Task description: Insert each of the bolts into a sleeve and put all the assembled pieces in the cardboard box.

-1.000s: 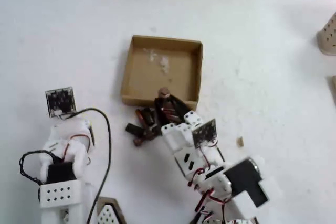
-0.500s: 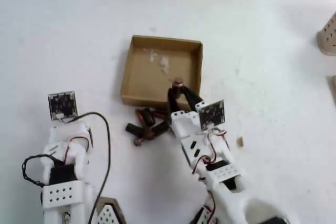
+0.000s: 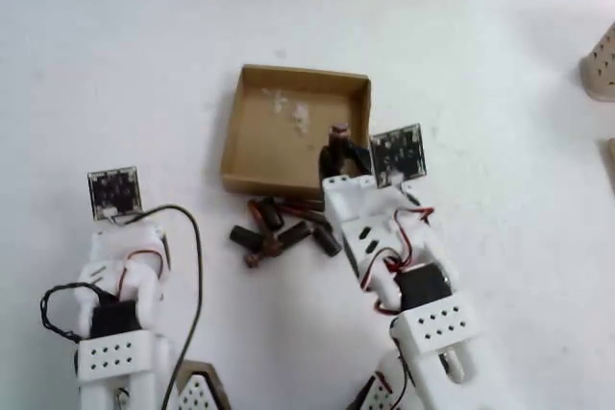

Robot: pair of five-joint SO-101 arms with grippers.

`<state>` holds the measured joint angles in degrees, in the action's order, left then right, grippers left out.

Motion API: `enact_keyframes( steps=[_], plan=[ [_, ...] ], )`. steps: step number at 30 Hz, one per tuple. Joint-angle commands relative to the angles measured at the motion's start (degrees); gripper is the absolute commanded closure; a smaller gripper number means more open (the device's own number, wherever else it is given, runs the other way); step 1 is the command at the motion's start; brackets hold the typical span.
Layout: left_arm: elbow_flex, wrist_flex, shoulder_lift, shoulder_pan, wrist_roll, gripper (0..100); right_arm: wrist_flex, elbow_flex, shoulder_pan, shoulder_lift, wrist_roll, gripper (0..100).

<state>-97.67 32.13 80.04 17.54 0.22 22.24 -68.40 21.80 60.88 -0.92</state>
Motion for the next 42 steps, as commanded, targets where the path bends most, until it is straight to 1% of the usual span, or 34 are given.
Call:
enact_keyframes(
  steps=[1,3,8,15,22,28,34,40,42],
  plan=[
    [0.3,-1.2,0.8,0.5,-0.7,98,8.0,11.9,-0.3,-2.3,3.7,97.8],
    [0.6,0.1,0.8,0.5,-0.7,98,13.2,17.9,-0.3,-6.3,5.0,98.0],
    [2.0,3.3,0.8,0.5,-0.8,98,23.9,33.7,-1.9,-20.1,5.0,98.1],
    [2.5,4.7,0.8,0.5,-0.8,98,32.8,53.1,-3.3,-42.0,5.0,98.1],
    [2.5,4.7,0.8,0.5,-0.8,98,35.1,66.0,-3.5,-59.5,5.3,98.1],
    [2.5,4.7,0.8,0.5,-0.8,98,35.1,72.6,-3.5,-72.3,5.4,97.9],
    [2.5,4.7,0.8,0.5,-0.8,98,35.0,79.3,-5.4,-83.5,5.4,97.2],
    [2.5,4.7,0.8,0.5,-0.8,98,35.1,82.7,-6.5,-90.6,5.4,85.8],
    [2.5,4.7,0.8,0.5,-0.8,98,35.1,83.1,-6.5,-90.7,5.4,84.3]
  ],
)
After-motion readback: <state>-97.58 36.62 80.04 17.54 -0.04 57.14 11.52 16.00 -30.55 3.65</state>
